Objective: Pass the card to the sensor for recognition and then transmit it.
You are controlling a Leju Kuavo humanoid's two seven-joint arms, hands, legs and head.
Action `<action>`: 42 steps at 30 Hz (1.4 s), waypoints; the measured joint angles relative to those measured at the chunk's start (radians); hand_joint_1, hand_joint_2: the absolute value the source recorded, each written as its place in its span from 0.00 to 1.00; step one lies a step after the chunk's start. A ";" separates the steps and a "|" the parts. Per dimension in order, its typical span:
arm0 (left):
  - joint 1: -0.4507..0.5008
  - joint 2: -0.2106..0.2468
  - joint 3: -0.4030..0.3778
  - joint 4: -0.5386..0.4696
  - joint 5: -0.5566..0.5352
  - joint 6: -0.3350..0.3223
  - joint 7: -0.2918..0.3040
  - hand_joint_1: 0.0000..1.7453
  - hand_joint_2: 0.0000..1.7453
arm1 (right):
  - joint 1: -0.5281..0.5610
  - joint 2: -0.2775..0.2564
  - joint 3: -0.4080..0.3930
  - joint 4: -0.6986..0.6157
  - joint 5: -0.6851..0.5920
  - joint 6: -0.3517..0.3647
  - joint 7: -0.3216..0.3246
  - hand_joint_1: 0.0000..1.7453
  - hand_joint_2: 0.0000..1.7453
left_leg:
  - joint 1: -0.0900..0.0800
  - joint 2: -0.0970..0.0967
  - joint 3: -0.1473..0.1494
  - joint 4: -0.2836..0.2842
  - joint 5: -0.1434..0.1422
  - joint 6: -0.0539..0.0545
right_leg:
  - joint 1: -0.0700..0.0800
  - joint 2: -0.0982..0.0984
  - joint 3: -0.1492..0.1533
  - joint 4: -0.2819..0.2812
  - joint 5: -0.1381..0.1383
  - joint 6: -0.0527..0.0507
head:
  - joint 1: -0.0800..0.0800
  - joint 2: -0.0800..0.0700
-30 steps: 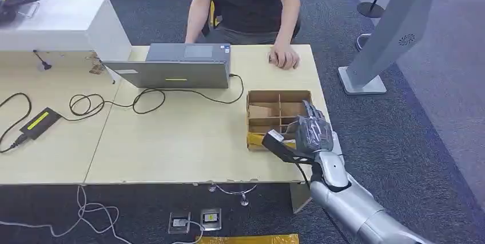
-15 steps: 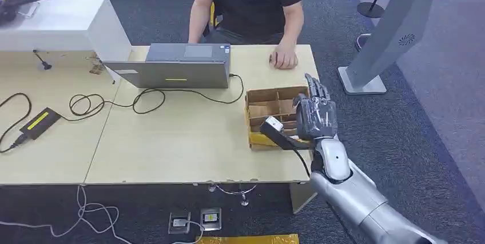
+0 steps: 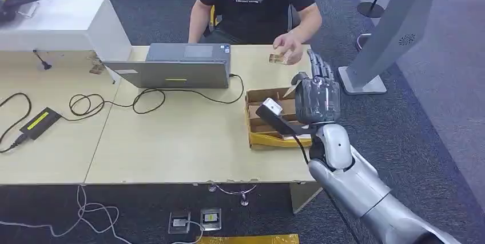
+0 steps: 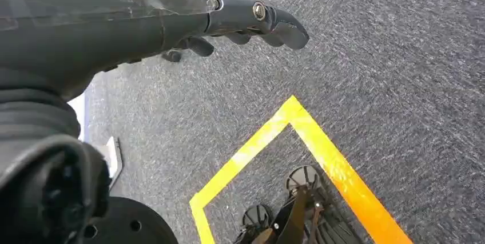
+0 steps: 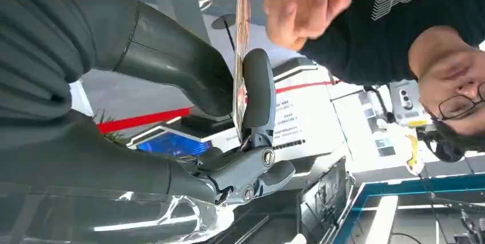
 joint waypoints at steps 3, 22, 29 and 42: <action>0.002 0.000 0.000 0.000 0.000 -0.001 0.000 0.00 0.00 | 0.000 0.000 0.000 -0.009 -0.003 0.009 0.011 1.00 1.00 | 0.000 0.000 0.000 0.000 0.000 0.000 | 0.000 0.000 0.000 0.000 0.000 0.000 | 0.000 0.000; 0.012 -0.001 0.000 0.000 0.011 -0.002 0.000 0.00 0.00 | -0.040 0.019 0.011 0.025 -0.004 0.049 0.045 1.00 1.00 | 0.000 -0.001 -0.001 0.000 0.000 0.000 | 0.000 0.000 0.000 0.000 0.000 0.000 | 0.000 0.000; 0.017 -0.001 0.000 0.000 0.011 -0.006 0.000 0.00 0.00 | -0.043 0.019 0.011 0.047 0.006 0.050 0.054 0.00 1.00 | 0.000 -0.001 -0.001 0.000 0.000 0.000 | 0.000 0.000 0.000 0.000 0.000 0.000 | 0.000 0.000; 0.026 -0.001 0.000 0.000 0.012 -0.016 -0.021 0.00 0.00 | -0.044 -0.008 0.010 0.054 0.153 0.189 0.157 0.00 1.00 | 0.000 -0.001 0.000 0.000 0.000 0.000 | 0.000 0.000 0.000 0.000 0.000 0.000 | 0.000 0.000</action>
